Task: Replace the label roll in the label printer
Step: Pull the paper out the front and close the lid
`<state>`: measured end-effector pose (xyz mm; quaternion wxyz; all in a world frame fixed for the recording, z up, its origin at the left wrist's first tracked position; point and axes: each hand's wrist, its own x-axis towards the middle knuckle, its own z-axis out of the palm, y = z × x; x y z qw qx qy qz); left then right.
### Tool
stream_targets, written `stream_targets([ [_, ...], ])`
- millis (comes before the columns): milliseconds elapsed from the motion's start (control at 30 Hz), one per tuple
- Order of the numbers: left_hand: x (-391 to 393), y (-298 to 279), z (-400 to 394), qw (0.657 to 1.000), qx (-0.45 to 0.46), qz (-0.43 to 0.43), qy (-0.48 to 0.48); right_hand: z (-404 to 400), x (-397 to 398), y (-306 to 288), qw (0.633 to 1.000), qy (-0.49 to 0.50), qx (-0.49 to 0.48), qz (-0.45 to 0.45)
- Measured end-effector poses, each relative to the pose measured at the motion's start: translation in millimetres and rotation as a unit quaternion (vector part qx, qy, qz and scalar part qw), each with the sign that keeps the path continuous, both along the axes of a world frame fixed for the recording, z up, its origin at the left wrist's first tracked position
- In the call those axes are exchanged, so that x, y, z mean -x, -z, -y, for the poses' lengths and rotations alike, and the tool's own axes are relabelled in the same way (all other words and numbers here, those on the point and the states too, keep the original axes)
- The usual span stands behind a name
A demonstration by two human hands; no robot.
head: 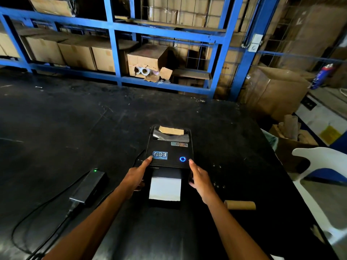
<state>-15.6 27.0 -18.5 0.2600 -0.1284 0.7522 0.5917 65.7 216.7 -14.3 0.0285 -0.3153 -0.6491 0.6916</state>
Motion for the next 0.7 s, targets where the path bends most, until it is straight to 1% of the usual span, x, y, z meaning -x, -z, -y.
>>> stream_targets([
  [567,2.2,3.0,-1.1,1.0,-0.003,0.009,-0.011,0.0,-0.2,1.1,1.0,-0.006,-0.023,0.008],
  [700,2.1,4.4,-0.6,1.0,-0.018,0.002,-0.005,0.4,-1.1,0.2,1.0,-0.009,-0.019,-0.009],
])
